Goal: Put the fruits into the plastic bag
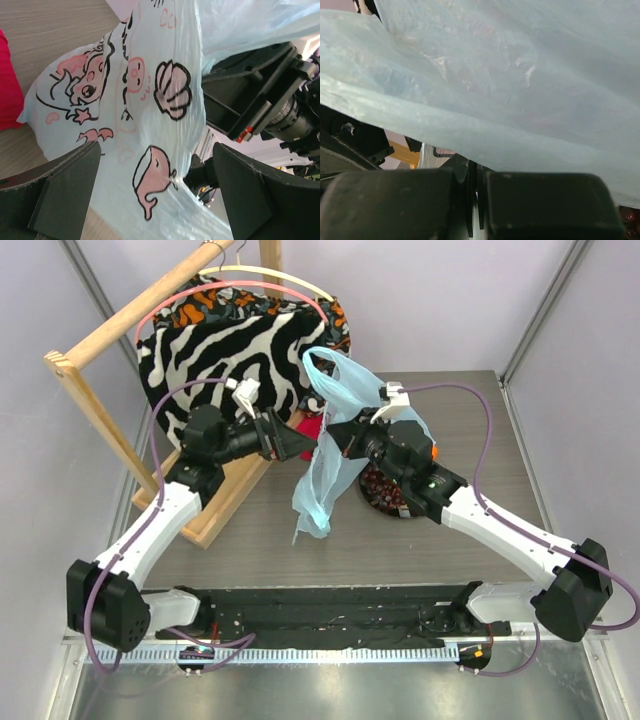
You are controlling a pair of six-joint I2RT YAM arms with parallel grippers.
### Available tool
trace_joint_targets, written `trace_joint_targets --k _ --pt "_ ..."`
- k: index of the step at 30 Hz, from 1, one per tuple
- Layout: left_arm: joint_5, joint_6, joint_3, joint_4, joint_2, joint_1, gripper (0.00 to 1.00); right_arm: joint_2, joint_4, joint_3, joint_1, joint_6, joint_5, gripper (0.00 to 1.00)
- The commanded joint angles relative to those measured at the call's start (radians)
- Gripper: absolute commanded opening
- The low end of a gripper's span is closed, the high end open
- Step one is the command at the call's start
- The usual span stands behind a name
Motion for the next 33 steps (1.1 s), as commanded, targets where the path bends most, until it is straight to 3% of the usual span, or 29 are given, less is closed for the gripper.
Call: trace_joint_targets --k 1,7,13,14,18,22,25,26,27,33 --pt "-0.063 0.007 0.066 0.067 0.049 -0.034 1.00 -0.036 0.065 -0.006 0.005 0.002 0.011 0.01" --pt "-0.105 0.022 0.146 0.095 0.147 -0.103 0.99 -0.074 0.048 -0.044 0.006 -0.015 0.008 0.01" --pt "-0.102 0.028 0.197 0.100 0.224 -0.119 0.85 -0.117 0.034 -0.075 0.005 -0.038 0.047 0.01" --pt "-0.103 0.028 0.203 0.101 0.242 -0.119 0.77 -0.119 0.029 -0.074 0.005 -0.045 0.054 0.01" --pt "-0.111 0.030 0.244 0.116 0.283 -0.126 0.68 -0.119 0.017 -0.068 0.006 -0.064 0.059 0.01" --pt "-0.116 0.033 0.273 0.124 0.316 -0.132 0.49 -0.122 0.010 -0.075 0.006 -0.068 0.065 0.01" --pt "-0.106 0.028 0.287 0.138 0.328 -0.134 0.11 -0.125 0.000 -0.074 0.005 -0.076 0.076 0.01" --pt "-0.111 0.039 0.287 0.121 0.322 -0.134 0.04 -0.125 -0.003 -0.072 0.006 -0.079 0.080 0.01" --pt "-0.125 0.071 0.289 0.100 0.311 -0.134 0.00 -0.126 -0.006 -0.069 0.005 -0.081 0.082 0.01" --pt "-0.287 0.281 0.355 -0.236 0.156 -0.123 0.00 -0.154 -0.066 -0.012 -0.021 -0.101 0.116 0.01"
